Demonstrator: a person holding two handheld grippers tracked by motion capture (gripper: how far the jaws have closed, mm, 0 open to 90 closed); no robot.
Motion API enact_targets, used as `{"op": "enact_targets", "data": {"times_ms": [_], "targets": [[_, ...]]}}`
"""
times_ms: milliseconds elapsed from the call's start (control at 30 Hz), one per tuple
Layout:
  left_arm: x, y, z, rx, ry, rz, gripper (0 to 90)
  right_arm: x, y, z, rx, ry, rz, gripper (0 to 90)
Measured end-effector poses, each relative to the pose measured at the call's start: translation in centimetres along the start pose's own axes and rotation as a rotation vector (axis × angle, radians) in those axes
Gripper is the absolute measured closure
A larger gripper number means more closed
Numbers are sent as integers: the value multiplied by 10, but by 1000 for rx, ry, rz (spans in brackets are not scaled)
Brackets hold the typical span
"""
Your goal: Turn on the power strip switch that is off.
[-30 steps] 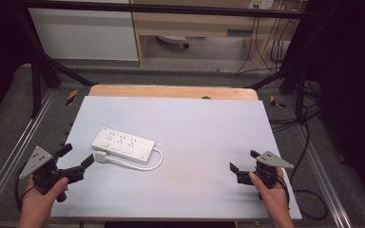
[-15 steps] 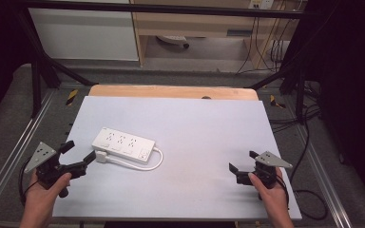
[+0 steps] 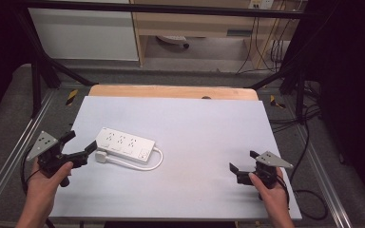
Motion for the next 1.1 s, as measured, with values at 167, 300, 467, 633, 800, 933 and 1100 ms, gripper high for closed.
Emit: {"op": "enact_targets", "data": {"times_ms": [167,300,467,633,800,933,1100], "targets": [[0,1,-6,-13,-5,-6,71,1,0,0,2,0,-1,32],[0,0,-11,-18,-8,-2,73,0,0,0,1,0,-1,32],[0,-2,-20,-21,-6,-3,111,0,0,-1,-1,4,-1,33],[-2,-5,-29,-30,6,-5,205,0,0,-1,-2,5,-6,33],[-4,-7,-36,-42,12,-3,268,0,0,-1,-2,6,-2,33],[-6,-10,-41,-63,19,-2,328,1,0,-1,-2,5,-6,33],[-10,-13,-47,-85,22,17,401,1,0,0,-2,6,-3,34]]}}
Point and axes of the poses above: each handheld gripper's, and its own axes: z roughly backward along the jaws, y roughly out of its top, x roughly to its right, the point moved 1 cm from there along -z, roughly forward along the jaws, and after that the axes turned 11 degrees about -z, right-handed, at the moved point
